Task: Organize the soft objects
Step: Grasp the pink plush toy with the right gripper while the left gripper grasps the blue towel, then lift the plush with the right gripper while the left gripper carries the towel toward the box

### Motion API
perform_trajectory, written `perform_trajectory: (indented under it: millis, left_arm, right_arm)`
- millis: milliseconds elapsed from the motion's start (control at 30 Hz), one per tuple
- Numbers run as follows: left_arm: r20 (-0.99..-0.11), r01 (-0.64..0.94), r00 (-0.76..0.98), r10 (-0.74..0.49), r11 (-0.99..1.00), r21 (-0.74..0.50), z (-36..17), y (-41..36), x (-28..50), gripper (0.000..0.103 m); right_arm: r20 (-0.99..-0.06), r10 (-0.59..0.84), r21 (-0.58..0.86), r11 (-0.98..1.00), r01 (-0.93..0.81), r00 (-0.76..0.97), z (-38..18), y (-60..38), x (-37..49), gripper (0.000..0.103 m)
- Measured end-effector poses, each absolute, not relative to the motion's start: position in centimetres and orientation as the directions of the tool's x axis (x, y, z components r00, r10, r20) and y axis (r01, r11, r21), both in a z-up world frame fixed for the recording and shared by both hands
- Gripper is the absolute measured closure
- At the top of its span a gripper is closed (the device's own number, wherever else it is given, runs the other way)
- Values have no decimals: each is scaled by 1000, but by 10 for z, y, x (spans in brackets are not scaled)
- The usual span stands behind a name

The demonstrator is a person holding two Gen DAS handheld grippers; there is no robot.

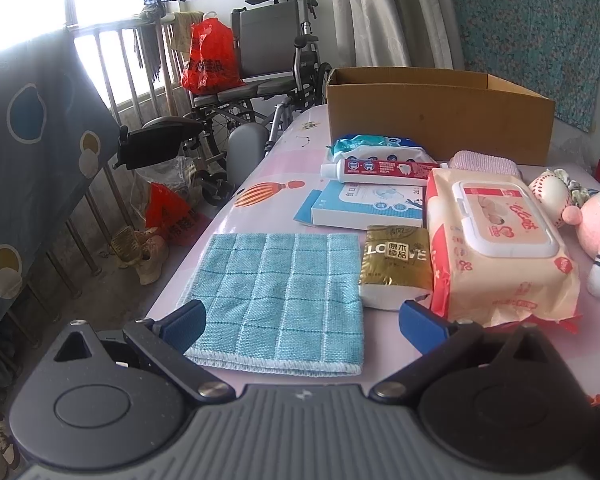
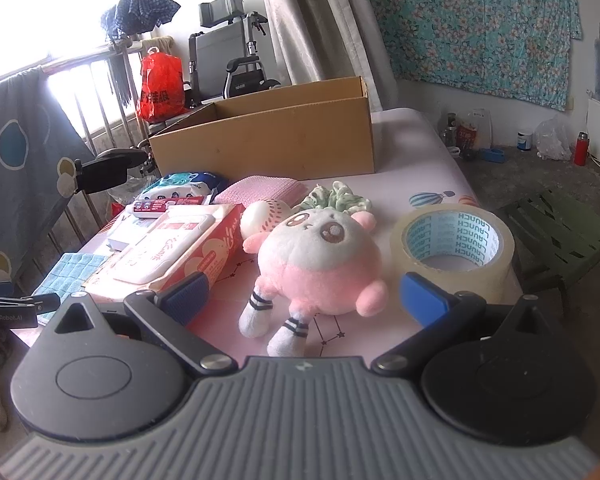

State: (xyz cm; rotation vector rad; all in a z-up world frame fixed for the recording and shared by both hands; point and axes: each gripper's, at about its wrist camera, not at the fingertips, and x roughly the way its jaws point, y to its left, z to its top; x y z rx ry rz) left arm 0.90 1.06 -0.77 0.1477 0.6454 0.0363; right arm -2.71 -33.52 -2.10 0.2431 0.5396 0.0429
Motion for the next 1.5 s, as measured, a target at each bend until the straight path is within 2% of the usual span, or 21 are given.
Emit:
perform_trajectory:
  millis: [267,367,467,567,700,800,933,1067,1167,1267,1333,1433,1500]
  left_arm:
    - [-568,10,819,82,988,156,-1,18,13,0]
    - [-562,47,827,32,991,126,8,28,27,0]
    - [-576,89,817,-16,991,99,13,36,54,0]
    - [-597,92,802,-9,990,109,5,45,81,1]
    - [-650,139,757,-65,988,63,-12,51,109,17]
    - [-695,146,714,-78,988,39,-25,53,128,34]
    - [-701,133,707,-95,991,0,-35,56,140,37]
    - [-691,132,719,-81,991,21,-39,51,141,39]
    - [-684,125,726,-76,992,22,-39,51,138,48]
    - [-684,128,725,-77,991,25,-38,51,137,60]
    - [-687,130,721,-84,991,15,-36,51,137,90]
    - [-698,118,711,-88,993,-5,-34,52,139,90]
    - [-699,121,710,-84,993,3,-34,51,139,90]
  right_arm:
    - [-493,97,237,971,26,865,-14,-339,-25,1]
    - [-480,96,226,974,17,872,-5,-344,-17,1]
    - [-512,126,250,968,6,850,-7,-350,0,1]
    - [-539,156,297,955,13,828,-16,-352,14,1]
    - [-544,170,277,961,-16,821,-28,-342,26,1]
    - [-564,156,237,971,-22,811,-38,-334,39,1]
    - [-562,160,270,963,-3,812,-47,-336,50,1]
    - [-559,141,251,968,5,817,-54,-336,57,1]
    - [-554,146,263,965,6,820,-54,-336,59,1]
    - [-547,163,278,961,-5,821,-55,-336,61,1]
    - [-542,159,279,960,-2,825,-56,-335,61,1]
    - [-541,119,282,958,46,832,-56,-334,63,14]
    - [-537,121,302,952,57,835,-58,-335,64,17]
